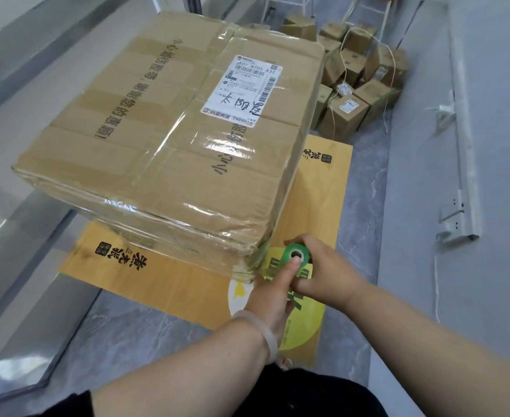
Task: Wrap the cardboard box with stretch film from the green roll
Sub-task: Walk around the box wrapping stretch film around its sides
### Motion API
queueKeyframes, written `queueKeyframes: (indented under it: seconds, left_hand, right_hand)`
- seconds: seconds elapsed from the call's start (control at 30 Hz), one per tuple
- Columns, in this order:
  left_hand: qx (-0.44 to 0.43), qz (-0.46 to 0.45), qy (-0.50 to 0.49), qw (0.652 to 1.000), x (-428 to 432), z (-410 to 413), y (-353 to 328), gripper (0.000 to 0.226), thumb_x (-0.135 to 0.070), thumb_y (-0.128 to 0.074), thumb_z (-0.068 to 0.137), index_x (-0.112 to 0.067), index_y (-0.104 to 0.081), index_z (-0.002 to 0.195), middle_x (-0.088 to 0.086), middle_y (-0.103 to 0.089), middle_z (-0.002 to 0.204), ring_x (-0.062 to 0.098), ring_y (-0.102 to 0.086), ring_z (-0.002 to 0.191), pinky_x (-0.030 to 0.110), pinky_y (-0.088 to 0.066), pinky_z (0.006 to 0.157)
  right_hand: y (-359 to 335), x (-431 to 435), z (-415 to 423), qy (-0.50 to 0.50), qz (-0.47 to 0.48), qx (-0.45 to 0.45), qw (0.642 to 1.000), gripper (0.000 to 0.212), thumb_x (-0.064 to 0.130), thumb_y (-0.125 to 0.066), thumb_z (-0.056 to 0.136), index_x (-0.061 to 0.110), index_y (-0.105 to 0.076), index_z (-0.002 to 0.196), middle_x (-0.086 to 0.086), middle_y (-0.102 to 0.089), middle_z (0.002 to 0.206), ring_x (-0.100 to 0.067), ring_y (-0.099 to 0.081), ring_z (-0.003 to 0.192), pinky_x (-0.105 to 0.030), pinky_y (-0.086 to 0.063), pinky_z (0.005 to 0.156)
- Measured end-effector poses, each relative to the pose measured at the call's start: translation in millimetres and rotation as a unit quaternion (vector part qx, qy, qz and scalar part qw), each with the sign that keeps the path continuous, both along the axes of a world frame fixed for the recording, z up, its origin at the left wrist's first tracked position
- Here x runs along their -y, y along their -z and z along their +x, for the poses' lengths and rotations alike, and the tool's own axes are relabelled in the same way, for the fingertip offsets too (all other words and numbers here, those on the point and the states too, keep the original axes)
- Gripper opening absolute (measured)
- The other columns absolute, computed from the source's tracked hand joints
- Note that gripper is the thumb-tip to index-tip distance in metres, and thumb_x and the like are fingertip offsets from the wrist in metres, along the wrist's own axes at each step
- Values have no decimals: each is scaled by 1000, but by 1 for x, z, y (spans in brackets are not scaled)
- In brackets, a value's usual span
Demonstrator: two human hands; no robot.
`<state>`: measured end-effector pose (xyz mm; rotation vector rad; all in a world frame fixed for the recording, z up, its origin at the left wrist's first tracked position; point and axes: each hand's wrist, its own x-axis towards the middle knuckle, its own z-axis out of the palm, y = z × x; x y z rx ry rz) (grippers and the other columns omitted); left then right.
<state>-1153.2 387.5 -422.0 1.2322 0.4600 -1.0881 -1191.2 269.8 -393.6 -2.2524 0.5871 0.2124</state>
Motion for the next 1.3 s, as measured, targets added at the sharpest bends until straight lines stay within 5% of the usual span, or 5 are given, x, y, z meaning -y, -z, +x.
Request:
queueKeyframes:
  seconds: [0.27, 0.57, 0.87, 1.0, 1.3]
  left_hand:
    - [-28, 16, -66, 997, 15, 0, 2, 98, -57, -79, 51, -15, -53, 136, 4, -74, 112, 13, -69, 89, 29, -53, 73]
    - [-29, 15, -178, 983, 73, -7, 1, 103, -62, -78, 44, -22, -54, 136, 2, -66, 133, 16, -60, 125, 37, -42, 108]
    - [-47, 38, -288, 956, 101, 3, -4, 69, -58, -71, 78, -26, -53, 137, -4, -64, 132, 12, -60, 122, 37, -48, 74]
    - [-49, 21, -280, 958, 107, 4, -5, 119, -66, -79, 52, -28, -32, 155, -7, -56, 142, 9, -58, 123, 36, -50, 78]
    - [-47, -19, -280, 959, 114, 23, 16, 130, -58, -83, 41, -21, -33, 155, -4, -63, 134, 11, -60, 121, 34, -49, 91]
  right_hand:
    - [4, 19, 8, -49, 11, 3, 999, 48, 31, -65, 69, 38, -49, 114, 15, -61, 98, -6, -59, 89, -35, -53, 79]
    - [5, 68, 42, -208, -87, -13, 974, 43, 43, -64, 73, 19, -41, 100, 2, -49, 89, -27, -56, 79, -35, -45, 62]
    - [11, 97, 76, -344, -3, 0, 939, 53, 37, -65, 75, 32, -45, 123, 2, -58, 119, -24, -59, 105, -39, -50, 81]
    - [14, 103, 86, -365, -71, 13, 928, 49, 47, -66, 69, 39, -48, 114, 4, -55, 112, -26, -62, 94, -39, -53, 75]
    - [18, 111, 93, -269, -34, -12, 962, 40, 35, -69, 65, 26, -46, 97, 2, -52, 96, -23, -58, 82, -36, -49, 67]
